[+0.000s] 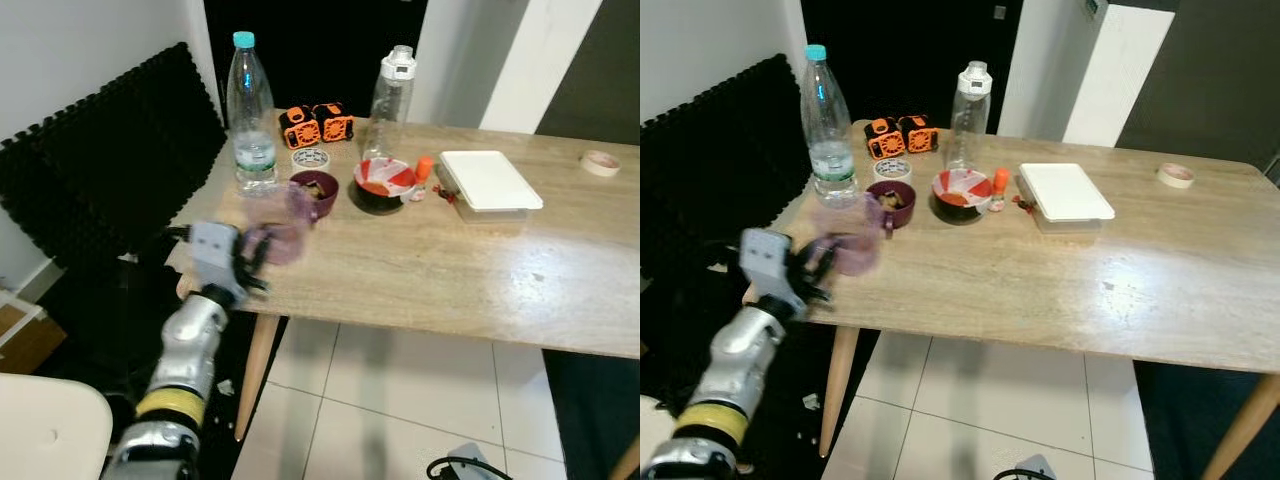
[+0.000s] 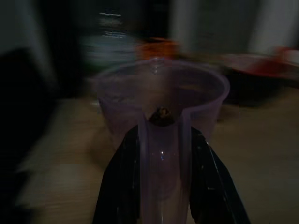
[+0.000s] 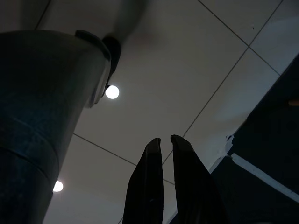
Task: Restocking fridge
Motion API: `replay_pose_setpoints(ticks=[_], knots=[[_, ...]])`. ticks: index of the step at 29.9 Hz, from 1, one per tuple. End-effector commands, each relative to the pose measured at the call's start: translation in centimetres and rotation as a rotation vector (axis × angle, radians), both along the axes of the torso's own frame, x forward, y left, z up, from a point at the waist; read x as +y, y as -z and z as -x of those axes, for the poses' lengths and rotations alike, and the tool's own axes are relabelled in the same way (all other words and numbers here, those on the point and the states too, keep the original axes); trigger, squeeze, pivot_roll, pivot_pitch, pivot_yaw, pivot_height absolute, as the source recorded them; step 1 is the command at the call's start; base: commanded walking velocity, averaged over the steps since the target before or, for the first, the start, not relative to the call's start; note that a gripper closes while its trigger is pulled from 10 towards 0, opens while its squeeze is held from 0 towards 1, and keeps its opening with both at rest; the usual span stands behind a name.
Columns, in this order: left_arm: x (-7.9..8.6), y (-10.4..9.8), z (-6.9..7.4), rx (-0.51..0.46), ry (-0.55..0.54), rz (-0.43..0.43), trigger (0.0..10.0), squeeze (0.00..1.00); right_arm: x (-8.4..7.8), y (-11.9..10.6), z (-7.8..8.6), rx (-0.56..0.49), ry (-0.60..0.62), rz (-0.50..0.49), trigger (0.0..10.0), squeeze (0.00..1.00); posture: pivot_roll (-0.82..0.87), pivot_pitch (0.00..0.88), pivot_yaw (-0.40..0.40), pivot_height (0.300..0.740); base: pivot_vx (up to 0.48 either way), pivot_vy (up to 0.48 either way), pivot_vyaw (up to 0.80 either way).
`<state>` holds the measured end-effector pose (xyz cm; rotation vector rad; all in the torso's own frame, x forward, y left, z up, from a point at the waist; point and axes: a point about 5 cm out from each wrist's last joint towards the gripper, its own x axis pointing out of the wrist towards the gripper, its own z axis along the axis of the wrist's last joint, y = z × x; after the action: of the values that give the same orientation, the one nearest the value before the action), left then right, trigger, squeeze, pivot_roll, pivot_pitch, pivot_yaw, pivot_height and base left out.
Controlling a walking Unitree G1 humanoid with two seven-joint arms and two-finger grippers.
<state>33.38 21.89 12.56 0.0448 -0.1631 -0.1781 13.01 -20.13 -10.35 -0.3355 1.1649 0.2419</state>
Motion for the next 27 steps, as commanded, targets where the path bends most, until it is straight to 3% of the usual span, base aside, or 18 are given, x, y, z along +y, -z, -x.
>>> replay_pose_setpoints(ticks=[1, 2, 3, 5, 8, 11, 14, 19, 21, 22, 27], knots=[[2.9, -0.6, 0.1, -0.015, -0.123, 0.026, 10.0, 0.00, -0.1, 0.1, 0.3, 0.009, 0.000, 0.004, 10.0, 0.00, 0.10, 0.022, -0.057, 0.740, 0.000, 0.000, 0.00], [4.4, -0.9, 0.3, -0.017, -0.191, 0.016, 10.0, 0.00, -0.1, 0.1, 0.3, 0.009, 0.000, 0.004, 10.0, 0.00, 0.10, 0.022, -0.057, 0.740, 0.000, 0.000, 0.00], [4.4, -0.9, 0.3, -0.017, -0.191, 0.016, 10.0, 0.00, -0.1, 0.1, 0.3, 0.009, 0.000, 0.004, 10.0, 0.00, 0.10, 0.022, -0.057, 0.740, 0.000, 0.000, 0.00], [6.7, -1.2, 0.7, -0.015, -0.298, 0.008, 10.0, 0.00, -0.1, 0.1, 0.3, 0.008, 0.000, 0.004, 10.0, 0.00, 0.10, 0.022, -0.057, 0.740, 0.000, 0.000, 0.00], [7.9, -1.3, 1.0, -0.011, -0.357, 0.010, 10.0, 0.00, -0.1, 0.1, 0.3, 0.008, 0.000, 0.004, 10.0, 0.00, 0.10, 0.022, -0.057, 0.740, 0.000, 0.000, 0.00], [12.5, -0.5, 3.0, 0.060, -0.592, -0.012, 10.0, 0.00, -0.1, 0.1, 0.3, 0.007, -0.001, 0.003, 10.0, 0.00, 0.10, 0.022, -0.057, 0.740, 0.000, 0.000, 0.00], [13.9, 0.4, 4.1, 0.103, -0.674, 0.014, 10.0, 0.00, -0.1, 0.1, 0.3, 0.007, -0.002, 0.003, 10.0, 0.00, 0.10, 0.022, -0.057, 0.740, 0.000, 0.000, 0.00], [15.1, 2.6, 5.9, 0.194, -0.765, 0.026, 10.0, 0.00, -0.1, 0.1, 0.3, 0.008, -0.003, 0.005, 10.0, 0.00, 0.10, 0.023, -0.060, 0.740, 0.000, 0.000, 0.00], [15.5, 5.7, 8.1, 0.326, -0.847, 0.043, 10.0, 0.00, -0.1, 0.1, 0.3, 0.007, -0.005, 0.009, 10.0, 0.00, 0.10, 0.022, -0.062, 0.740, 0.000, 0.000, 0.00], [15.5, 5.7, 8.1, 0.326, -0.847, 0.043, 10.0, 0.00, -0.1, 0.1, 0.3, 0.007, -0.005, 0.009, 10.0, 0.00, 0.10, 0.022, -0.062, 0.740, 0.000, 0.000, 0.00], [13.5, 11.7, 12.3, 0.563, -0.883, 0.049, 10.0, 0.00, -0.2, 0.1, 0.3, 0.004, -0.010, 0.020, 10.0, 0.00, 0.09, 0.021, -0.066, 0.740, 0.000, 0.000, 0.00]])
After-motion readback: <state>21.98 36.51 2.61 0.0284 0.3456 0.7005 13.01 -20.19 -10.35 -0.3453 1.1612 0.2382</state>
